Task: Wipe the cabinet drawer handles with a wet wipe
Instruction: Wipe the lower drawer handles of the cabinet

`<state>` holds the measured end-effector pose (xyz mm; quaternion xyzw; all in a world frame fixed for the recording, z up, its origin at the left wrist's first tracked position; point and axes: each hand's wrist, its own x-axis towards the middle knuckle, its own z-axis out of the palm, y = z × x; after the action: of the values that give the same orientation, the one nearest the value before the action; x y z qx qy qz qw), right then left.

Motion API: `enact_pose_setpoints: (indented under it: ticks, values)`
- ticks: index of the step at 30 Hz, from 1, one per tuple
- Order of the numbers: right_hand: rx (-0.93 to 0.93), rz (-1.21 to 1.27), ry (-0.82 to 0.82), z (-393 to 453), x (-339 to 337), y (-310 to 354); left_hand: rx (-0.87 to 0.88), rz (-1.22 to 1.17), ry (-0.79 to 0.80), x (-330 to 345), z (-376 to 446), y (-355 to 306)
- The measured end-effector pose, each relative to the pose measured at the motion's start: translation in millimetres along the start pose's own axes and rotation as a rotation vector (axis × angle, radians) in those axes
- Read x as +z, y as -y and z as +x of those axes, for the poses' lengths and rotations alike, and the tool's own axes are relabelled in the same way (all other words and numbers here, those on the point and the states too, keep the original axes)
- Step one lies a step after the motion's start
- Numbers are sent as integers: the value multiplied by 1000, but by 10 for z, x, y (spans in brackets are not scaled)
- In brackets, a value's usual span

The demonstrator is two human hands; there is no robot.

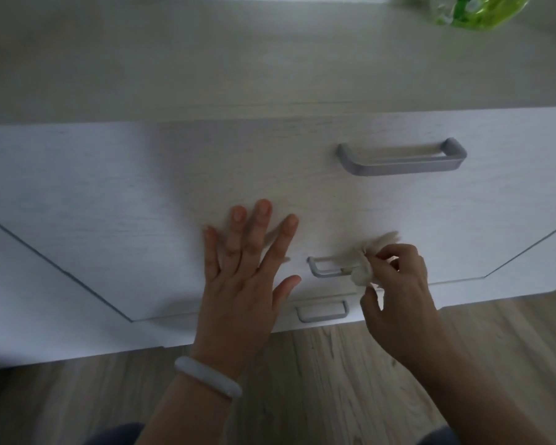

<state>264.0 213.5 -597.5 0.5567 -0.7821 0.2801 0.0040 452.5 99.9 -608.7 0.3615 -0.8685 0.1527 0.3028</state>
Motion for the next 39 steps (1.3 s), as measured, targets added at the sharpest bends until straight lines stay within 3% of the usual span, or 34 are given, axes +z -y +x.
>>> enact_pose_setpoints:
  ticks: [10,13,16,20,24,30,35,39]
  values:
    - [-79,55,40,50,189,455,-41,4,44,-14,5,-70]
    - [22,84,69,70,125,335,-35,-1,42,-59,-8,-64]
    - [49,-30,-7,116,-72,52,-38,-1,25,-38,-8,-54]
    - [93,-5,43,160,34,239,-58,28,14,57,16,-85]
    - [-82,7,27,131,152,409,-59,30,16,70,26,-80]
    - [-20,18,2,180,5,196,-47,26,12,67,31,-77]
    - [-90,-14,15,173,220,493,-44,32,26,104,34,-70]
    - [-129,20,79,176,57,323,-53,50,3,126,39,-53]
